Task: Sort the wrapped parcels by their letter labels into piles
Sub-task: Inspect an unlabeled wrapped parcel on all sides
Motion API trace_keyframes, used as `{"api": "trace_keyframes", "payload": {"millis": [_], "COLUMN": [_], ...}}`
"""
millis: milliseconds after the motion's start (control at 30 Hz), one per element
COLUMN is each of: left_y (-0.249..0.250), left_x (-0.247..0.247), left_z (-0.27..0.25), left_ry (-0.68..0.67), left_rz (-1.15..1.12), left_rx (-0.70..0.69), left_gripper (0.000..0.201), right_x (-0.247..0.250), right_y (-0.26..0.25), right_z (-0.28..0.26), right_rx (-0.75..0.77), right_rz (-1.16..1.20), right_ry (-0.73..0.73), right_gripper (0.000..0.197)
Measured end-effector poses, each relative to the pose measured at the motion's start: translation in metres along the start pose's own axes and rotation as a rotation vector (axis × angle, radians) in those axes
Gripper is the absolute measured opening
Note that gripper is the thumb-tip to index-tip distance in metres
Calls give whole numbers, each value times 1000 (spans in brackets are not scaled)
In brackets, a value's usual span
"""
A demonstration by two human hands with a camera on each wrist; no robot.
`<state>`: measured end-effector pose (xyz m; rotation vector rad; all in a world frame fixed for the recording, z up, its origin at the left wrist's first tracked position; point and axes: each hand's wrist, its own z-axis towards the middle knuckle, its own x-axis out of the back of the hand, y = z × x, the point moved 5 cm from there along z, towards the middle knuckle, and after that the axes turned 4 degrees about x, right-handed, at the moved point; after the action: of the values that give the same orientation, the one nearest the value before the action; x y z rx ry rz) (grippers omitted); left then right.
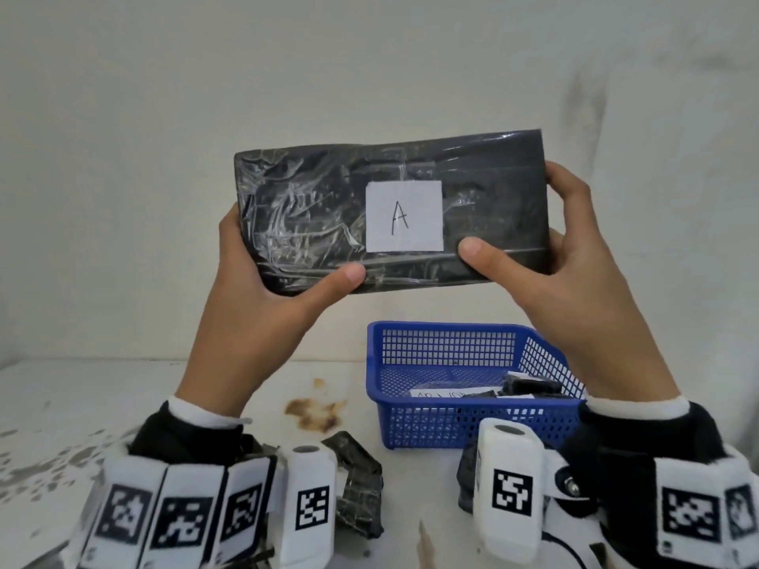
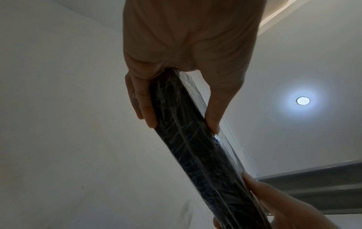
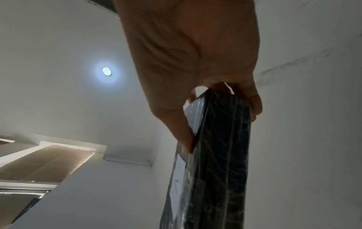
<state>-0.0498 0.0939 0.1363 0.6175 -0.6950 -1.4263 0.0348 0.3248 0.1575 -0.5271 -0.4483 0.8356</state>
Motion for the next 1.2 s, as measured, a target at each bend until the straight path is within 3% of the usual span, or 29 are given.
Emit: {"api": "trace_keyframes", "payload": {"millis": [267,567,667,800,933,1200], "left_y": [-2,3,2,2,9,0], "left_x": [0,0,-2,-2,0,7], "left_z": [-3,-6,-5,-2,-4,1], "left_ry": [83,162,88,3,-45,-53], "left_rz": [61,88,65,2,-20,-176], "left_rx": [9,-30,-5,5,-20,28], "left_gripper": [112,104,102,70,65,47], "right_x": [-12,-27,-23,-16,-13,-10], "right_y": [-7,-1,2,1,-1,-2], "right_z": [-7,-13,-11,-9,-9,-6], "right_rx": [47,40,28,16,9,37], "right_rz": [-96,-167,-133,-130,-105,10], "right_ry": [5,35,52,51,39,-15], "right_gripper": [100,114,110,111,108,78]}}
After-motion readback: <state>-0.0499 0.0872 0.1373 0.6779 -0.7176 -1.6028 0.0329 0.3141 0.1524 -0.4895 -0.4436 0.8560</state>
